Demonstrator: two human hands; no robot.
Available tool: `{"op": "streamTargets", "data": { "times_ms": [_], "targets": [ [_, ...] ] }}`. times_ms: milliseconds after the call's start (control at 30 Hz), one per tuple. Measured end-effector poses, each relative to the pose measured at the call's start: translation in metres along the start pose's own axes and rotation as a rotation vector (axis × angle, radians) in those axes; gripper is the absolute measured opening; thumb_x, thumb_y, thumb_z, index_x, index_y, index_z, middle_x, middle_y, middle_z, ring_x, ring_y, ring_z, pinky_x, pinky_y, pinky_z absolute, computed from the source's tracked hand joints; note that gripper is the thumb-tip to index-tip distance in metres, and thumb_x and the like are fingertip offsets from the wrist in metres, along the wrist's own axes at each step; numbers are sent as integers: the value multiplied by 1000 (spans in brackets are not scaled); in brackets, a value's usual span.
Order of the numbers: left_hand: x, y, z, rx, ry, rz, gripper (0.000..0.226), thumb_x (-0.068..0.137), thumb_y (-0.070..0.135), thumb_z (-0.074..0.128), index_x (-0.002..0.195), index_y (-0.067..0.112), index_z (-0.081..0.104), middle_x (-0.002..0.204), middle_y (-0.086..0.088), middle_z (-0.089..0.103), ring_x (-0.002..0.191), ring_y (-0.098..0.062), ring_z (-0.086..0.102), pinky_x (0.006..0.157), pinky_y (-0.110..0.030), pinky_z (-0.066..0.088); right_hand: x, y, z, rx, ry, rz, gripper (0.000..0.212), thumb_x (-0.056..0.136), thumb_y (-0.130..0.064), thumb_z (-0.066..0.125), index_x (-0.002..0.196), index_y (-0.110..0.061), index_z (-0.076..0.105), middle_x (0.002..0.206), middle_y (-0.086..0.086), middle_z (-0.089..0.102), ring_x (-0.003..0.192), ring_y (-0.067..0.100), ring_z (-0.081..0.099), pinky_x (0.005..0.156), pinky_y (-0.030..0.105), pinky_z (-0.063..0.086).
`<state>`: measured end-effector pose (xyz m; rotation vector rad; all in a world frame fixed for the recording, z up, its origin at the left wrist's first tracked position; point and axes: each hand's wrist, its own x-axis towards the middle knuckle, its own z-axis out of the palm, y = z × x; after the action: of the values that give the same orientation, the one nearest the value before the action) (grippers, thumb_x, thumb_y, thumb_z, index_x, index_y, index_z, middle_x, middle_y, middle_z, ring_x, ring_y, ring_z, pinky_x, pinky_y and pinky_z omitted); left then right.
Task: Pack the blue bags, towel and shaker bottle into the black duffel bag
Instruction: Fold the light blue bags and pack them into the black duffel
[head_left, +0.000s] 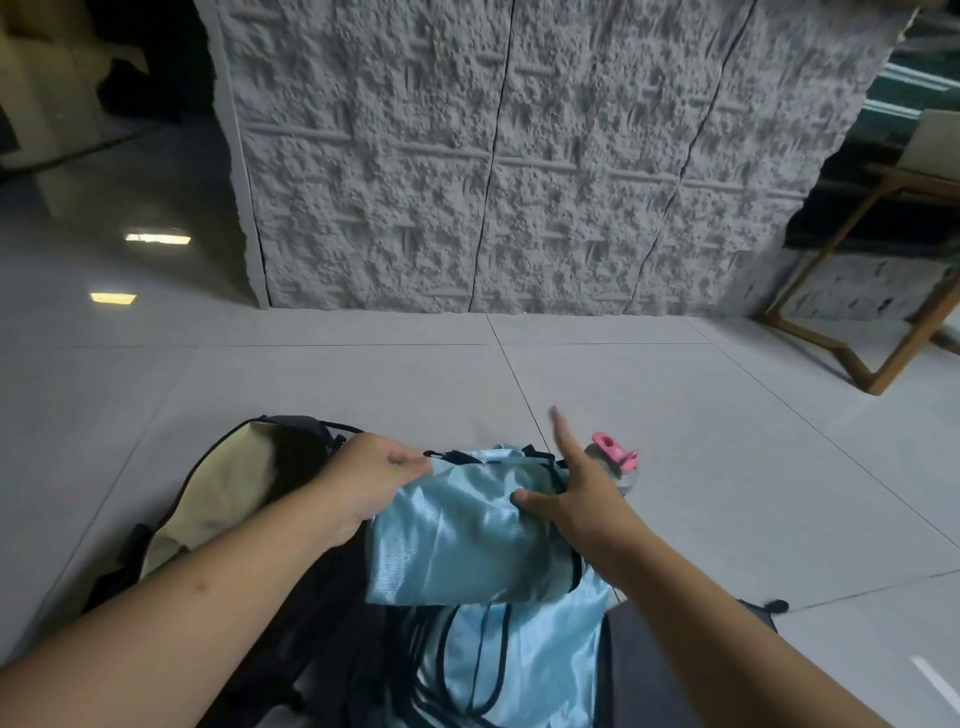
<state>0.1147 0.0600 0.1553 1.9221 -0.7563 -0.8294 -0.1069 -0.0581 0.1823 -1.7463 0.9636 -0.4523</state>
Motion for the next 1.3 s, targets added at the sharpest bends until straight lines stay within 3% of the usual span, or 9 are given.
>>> {"op": "streamTargets", "data": {
  "times_ms": [133, 333, 433, 533, 700, 767, 867, 967, 1300],
  "targets": [
    [-10, 15, -14, 188, -171, -28, 42, 63, 24, 98, 100, 19, 80, 101, 2, 72, 100, -16, 66, 92, -29, 53, 4, -3, -2, -221, -132, 13, 40, 94, -16, 74, 134, -16, 69, 81, -12, 66, 64, -8, 57, 63, 3, 45],
    [-11, 13, -18, 629, -181, 8, 77, 70, 25, 93, 138, 19, 59, 138, -4, 59, 122, -24, 60, 106, -33, 48, 12, -9, 3, -563, -279, -1, 42, 71, -35, 92, 108, -22, 76, 75, -14, 64, 66, 1, 55, 59, 16, 49],
    [-12, 12, -19, 700, -136, 66, 62, 83, 22, 84, 140, 18, 58, 142, -7, 55, 127, -25, 56, 102, -28, 45, 17, -5, 8, -689, -288, -10, 23, 68, -35, 95, 75, -25, 75, 69, -8, 72, 60, 5, 59, 57, 24, 55],
    [-11, 13, -24, 714, -72, 142, 19, 85, 18, 81, 98, 28, 72, 107, 0, 67, 96, -20, 64, 74, -24, 48, 16, -8, 10, -662, -205, -29, 40, 72, -26, 93, 52, -25, 59, 52, -12, 60, 47, -1, 53, 43, 12, 39],
    [-9, 16, -48, 645, 27, 212, 23, 79, 21, 84, 63, 20, 68, 67, 2, 61, 69, -20, 59, 61, -29, 42, 9, -24, 12, -612, -150, -70, 39, 70, -30, 93, 54, -20, 59, 56, -8, 58, 51, 4, 50, 43, 14, 36],
    [-11, 17, -64, 558, 10, 207, 21, 75, 25, 88, 63, 22, 71, 69, 2, 66, 73, -22, 64, 68, -32, 49, 7, -34, 11, -525, -174, -93, 29, 68, -31, 93, 67, -12, 70, 73, 3, 69, 61, 14, 64, 57, 32, 55],
    [-14, 11, -88, 182, -70, 180, 15, 70, 15, 90, 82, 13, 81, 88, -8, 79, 90, -21, 74, 93, -43, 55, 3, -43, 7, -211, -310, -13, 27, 73, -16, 90, 95, -6, 78, 94, 17, 79, 89, 38, 76, 88, 52, 61],
    [-19, -3, -103, -192, -163, 81, 32, 69, 10, 85, 101, 9, 80, 109, -14, 78, 109, -32, 73, 109, -53, 48, 6, -40, 12, 43, -401, 77, 36, 75, -7, 86, 105, 6, 72, 102, 38, 69, 88, 49, 67, 86, 64, 52],
    [-24, -63, -113, -367, 26, -87, 19, 102, 6, 59, 117, 9, 69, 109, -13, 78, 104, -32, 75, 98, -51, 56, 40, -35, 76, 291, -346, 307, 30, 91, -4, 69, 119, 3, 71, 117, 31, 71, 109, 50, 69, 105, 68, 46]
  ]
}}
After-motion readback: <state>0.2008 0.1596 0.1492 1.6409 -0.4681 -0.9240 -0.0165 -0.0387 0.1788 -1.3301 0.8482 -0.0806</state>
